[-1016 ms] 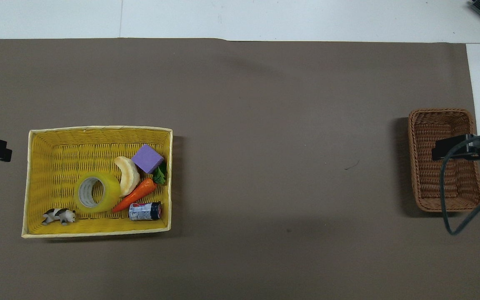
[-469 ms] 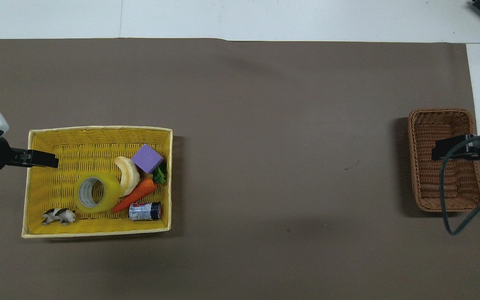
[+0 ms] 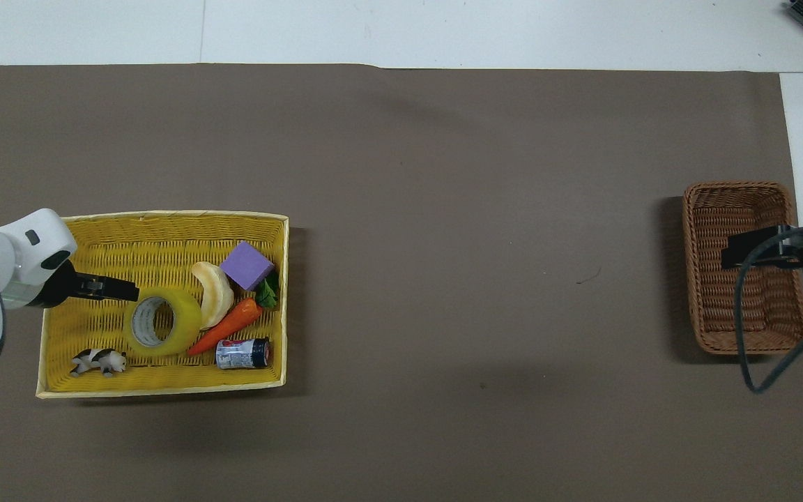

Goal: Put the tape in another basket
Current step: 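Reach the left gripper into the yellow basket and grasp the tape roll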

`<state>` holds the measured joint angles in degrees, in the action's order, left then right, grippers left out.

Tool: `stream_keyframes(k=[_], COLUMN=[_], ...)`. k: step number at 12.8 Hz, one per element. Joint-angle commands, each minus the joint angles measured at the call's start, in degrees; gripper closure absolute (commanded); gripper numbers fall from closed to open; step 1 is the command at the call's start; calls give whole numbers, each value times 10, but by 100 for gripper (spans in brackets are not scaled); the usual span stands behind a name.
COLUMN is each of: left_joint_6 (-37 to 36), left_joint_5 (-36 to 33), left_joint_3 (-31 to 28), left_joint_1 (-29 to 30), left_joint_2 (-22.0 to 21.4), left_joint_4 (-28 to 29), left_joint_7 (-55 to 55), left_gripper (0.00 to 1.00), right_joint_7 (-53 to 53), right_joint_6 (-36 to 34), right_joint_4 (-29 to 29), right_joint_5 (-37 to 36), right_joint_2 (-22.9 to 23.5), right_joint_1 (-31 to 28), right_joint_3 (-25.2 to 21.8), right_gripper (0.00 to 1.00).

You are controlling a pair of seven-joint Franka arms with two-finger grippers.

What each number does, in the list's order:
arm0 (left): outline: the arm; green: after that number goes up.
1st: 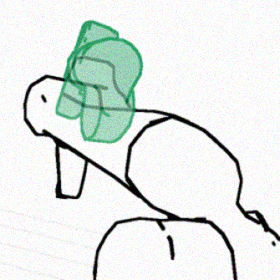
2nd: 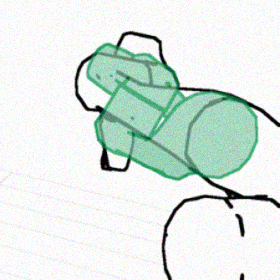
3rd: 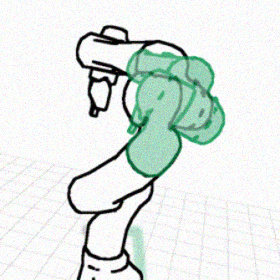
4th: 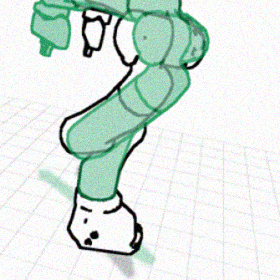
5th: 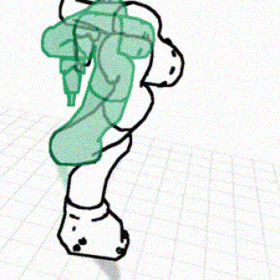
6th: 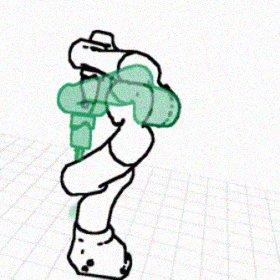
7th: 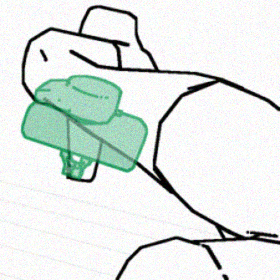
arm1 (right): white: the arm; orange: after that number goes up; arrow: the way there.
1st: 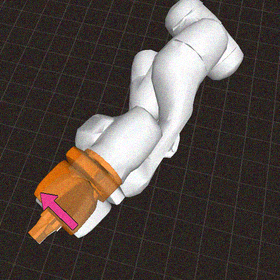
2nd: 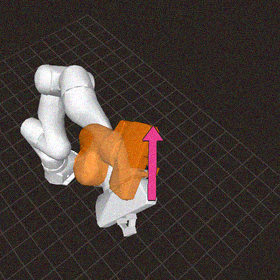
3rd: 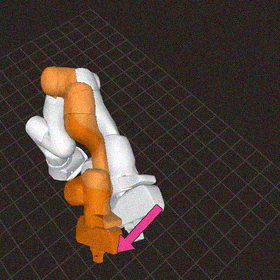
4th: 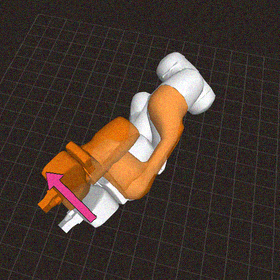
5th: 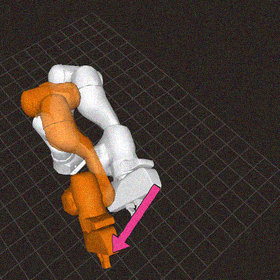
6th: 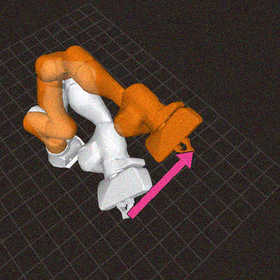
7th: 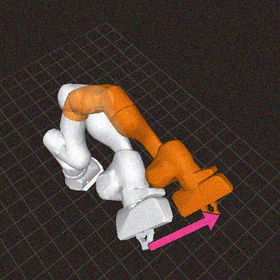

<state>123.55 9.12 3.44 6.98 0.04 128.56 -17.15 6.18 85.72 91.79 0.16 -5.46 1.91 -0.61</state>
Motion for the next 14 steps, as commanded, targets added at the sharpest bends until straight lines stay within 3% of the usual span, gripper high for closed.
stream_keyframes(k=[1, 2, 4, 8, 10, 14], left_joint_6=[43, 69, 80, -20, -95, -171], left_joint_5=[26, 26, 26, 31, 30, 30], left_joint_3=[-1, -1, -1, -2, -2, 0], left_joint_1=[-5, -8, -6, 22, 31, 24], left_joint_2=[-7, -7, -9, -10, -11, -13], left_joint_4=[57, 82, 92, 29, -34, -126], left_joint_7=[-11, -10, -10, -8, -3, 80], left_gripper=[6, 30, 100, 100, 100, 100], right_joint_7=[-11, -11, -11, -11, -11, -12], right_joint_6=[2, 2, 2, 2, 2, -3], right_joint_4=[14, 14, 14, 14, 14, 12], right_joint_5=[-1, -1, -1, -1, -1, 0], right_joint_2=[-11, -11, -11, -11, -11, -11], right_joint_1=[-2, -2, -2, -2, -2, -2], right_joint_3=[2, 2, 2, 2, 2, 2], right_gripper=[0, 0, 0, 0, 0, 0])
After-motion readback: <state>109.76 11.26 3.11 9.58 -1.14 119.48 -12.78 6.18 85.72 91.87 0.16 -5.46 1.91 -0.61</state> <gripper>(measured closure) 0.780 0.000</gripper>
